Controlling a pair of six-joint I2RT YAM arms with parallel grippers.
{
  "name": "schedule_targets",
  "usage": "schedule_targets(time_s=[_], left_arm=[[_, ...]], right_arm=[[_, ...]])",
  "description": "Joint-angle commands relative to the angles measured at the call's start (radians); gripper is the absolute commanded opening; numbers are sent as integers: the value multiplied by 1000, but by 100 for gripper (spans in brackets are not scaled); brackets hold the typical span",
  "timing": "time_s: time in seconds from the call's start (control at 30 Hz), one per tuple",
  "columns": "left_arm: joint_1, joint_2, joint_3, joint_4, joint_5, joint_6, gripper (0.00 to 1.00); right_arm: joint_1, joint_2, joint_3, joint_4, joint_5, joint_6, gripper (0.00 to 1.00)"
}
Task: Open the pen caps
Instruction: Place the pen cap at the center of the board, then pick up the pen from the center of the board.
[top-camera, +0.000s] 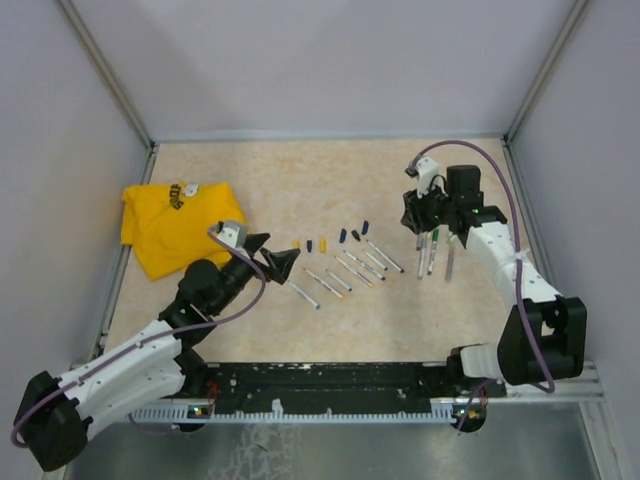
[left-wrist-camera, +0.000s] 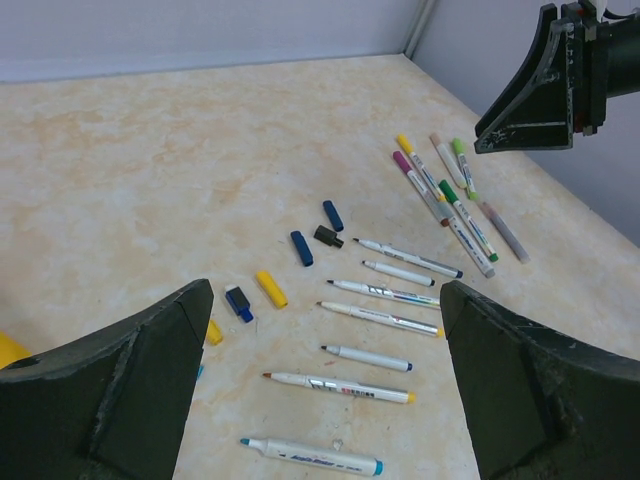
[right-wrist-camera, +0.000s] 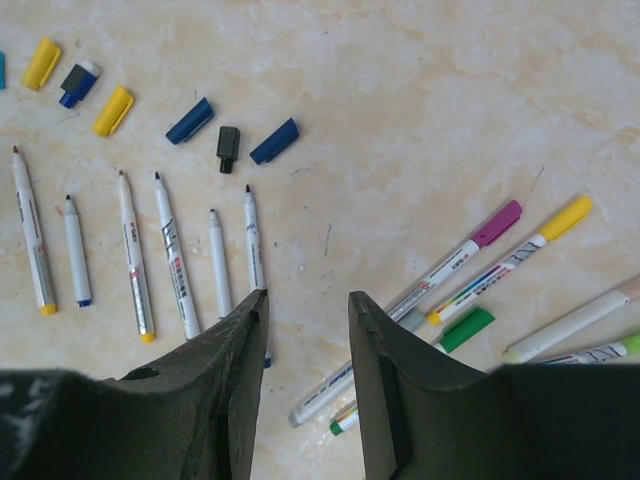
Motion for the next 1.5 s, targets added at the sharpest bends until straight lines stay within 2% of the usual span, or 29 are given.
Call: schedule_targets(time_s=[0.0,0.23,0.87,1.13,1.47], left_arm=[[4,-28,-27,-19,-11,13,100],[4,-20,-37,-20,4,2,100],[4,-9,-52,-10,-2,-9,100],[5,-1,-44,-16,-2,-7,100],[6,-1,-47,-11,-6,-5,100]], right_arm=[[-6,-46,-34,8,23,-18,38],[-45,0,-49,2,46,-25,38],[-46,126,-50,42,137,32,38],[-45,288,72,29,140,79,36],[-46,408,159,42,312,88,32]])
